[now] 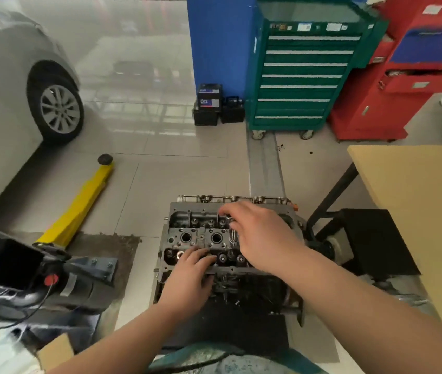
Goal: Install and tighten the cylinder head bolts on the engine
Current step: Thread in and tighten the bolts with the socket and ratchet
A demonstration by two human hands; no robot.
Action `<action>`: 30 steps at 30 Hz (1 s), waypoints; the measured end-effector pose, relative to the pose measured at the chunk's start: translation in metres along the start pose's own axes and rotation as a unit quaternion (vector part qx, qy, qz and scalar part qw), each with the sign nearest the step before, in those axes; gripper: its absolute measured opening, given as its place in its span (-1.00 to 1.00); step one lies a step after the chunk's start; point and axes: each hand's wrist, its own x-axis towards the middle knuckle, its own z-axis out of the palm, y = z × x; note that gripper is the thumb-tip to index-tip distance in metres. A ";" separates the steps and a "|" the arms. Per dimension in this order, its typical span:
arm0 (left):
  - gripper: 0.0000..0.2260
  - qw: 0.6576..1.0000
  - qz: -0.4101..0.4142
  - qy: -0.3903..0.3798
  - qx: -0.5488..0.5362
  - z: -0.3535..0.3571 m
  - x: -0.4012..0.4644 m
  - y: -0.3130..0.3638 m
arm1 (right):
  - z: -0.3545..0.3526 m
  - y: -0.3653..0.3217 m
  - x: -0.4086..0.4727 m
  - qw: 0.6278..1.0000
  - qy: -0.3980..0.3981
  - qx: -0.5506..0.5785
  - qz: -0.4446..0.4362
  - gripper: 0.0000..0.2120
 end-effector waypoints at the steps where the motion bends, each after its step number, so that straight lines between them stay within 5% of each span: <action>1: -0.58 0.997 -0.010 0.028 -0.064 0.000 0.000 0.015 | -0.001 0.001 -0.001 1.000 -0.014 0.002 -0.013 -0.55; 4: -0.56 0.968 -0.088 0.050 -0.230 -0.006 0.017 0.052 | -0.004 0.006 0.002 0.997 -0.043 -0.001 -0.062 -0.51; 6: -0.71 0.953 -0.109 0.078 -0.273 -0.012 0.030 0.064 | -0.006 0.008 0.006 0.996 -0.054 0.003 -0.072 -0.55; 9: -0.82 0.963 -0.078 0.103 -0.236 -0.019 0.041 0.068 | -0.010 0.011 0.010 0.996 -0.054 0.019 -0.072 -0.64; 14: -0.93 0.972 -0.049 0.034 -0.229 -0.026 0.039 0.056 | -0.011 0.014 0.009 0.996 -0.050 0.036 -0.066 -0.68; 30: -0.85 0.972 0.060 -0.026 -0.227 -0.033 0.052 0.029 | -0.015 0.009 0.004 0.996 -0.066 0.020 -0.056 -0.69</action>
